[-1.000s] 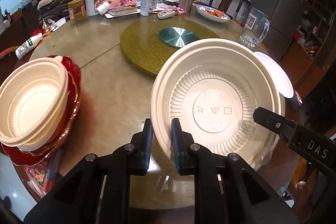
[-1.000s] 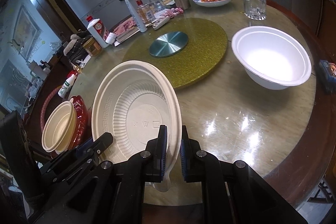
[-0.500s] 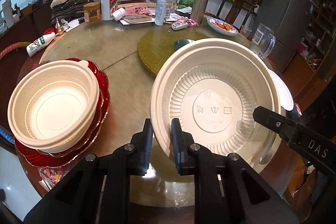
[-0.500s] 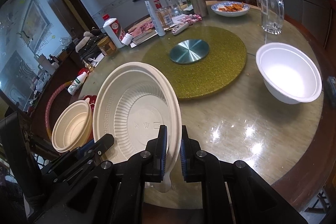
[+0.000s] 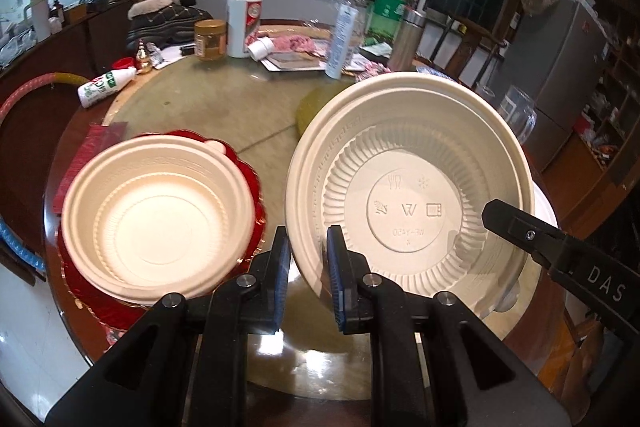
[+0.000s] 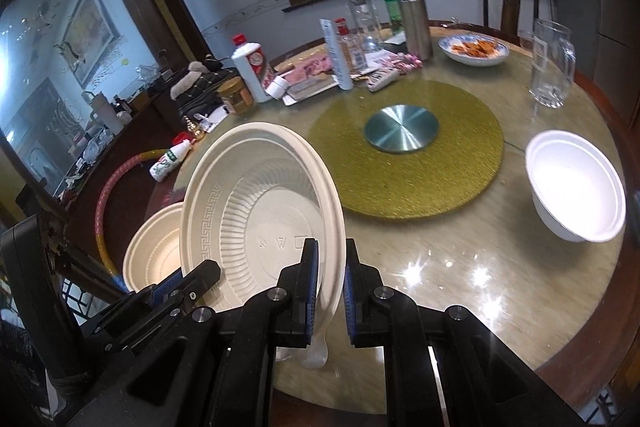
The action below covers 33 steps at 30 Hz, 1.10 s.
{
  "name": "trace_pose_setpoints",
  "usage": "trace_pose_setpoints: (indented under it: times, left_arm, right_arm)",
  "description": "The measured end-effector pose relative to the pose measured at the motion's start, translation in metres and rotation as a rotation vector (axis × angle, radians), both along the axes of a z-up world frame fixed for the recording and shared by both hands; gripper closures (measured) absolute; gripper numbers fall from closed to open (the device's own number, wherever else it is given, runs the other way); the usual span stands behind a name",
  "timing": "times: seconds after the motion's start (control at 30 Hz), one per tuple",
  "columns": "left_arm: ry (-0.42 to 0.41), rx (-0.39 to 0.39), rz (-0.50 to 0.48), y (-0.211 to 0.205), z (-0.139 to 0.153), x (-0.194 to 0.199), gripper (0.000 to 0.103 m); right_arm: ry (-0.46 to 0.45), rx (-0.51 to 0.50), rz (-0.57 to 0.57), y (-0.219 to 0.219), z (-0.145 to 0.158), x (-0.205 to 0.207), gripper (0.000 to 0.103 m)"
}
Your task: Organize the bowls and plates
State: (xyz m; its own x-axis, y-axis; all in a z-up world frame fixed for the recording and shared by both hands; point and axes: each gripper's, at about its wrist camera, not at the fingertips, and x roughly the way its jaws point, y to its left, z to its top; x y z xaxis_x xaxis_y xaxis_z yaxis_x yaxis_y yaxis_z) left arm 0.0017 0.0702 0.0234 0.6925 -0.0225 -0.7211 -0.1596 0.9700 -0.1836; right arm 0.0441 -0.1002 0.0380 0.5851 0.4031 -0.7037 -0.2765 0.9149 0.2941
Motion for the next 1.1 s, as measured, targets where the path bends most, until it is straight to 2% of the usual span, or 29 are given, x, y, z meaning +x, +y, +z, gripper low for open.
trace_pose_setpoints:
  times: [0.23,0.7,0.87,1.1]
  left_arm:
    - [-0.036,0.009,0.056,0.022,0.012,-0.006,0.087]
    - [-0.094,0.028,0.195,0.080,0.033,-0.025,0.087]
    - [-0.084,0.047,0.244,0.099,0.031,-0.029,0.087]
    - [-0.040,0.055,0.287,0.116,0.015,-0.032,0.087]
  right_arm:
    - [-0.031,0.002,0.046,0.025,0.010,0.002,0.092]
    - [-0.018,0.076,0.182,0.087,0.014,0.012,0.092]
    - [0.006,0.089,0.235,0.113,0.009,0.018,0.091]
    - [0.068,0.094,0.274,0.135,-0.015,0.027,0.091]
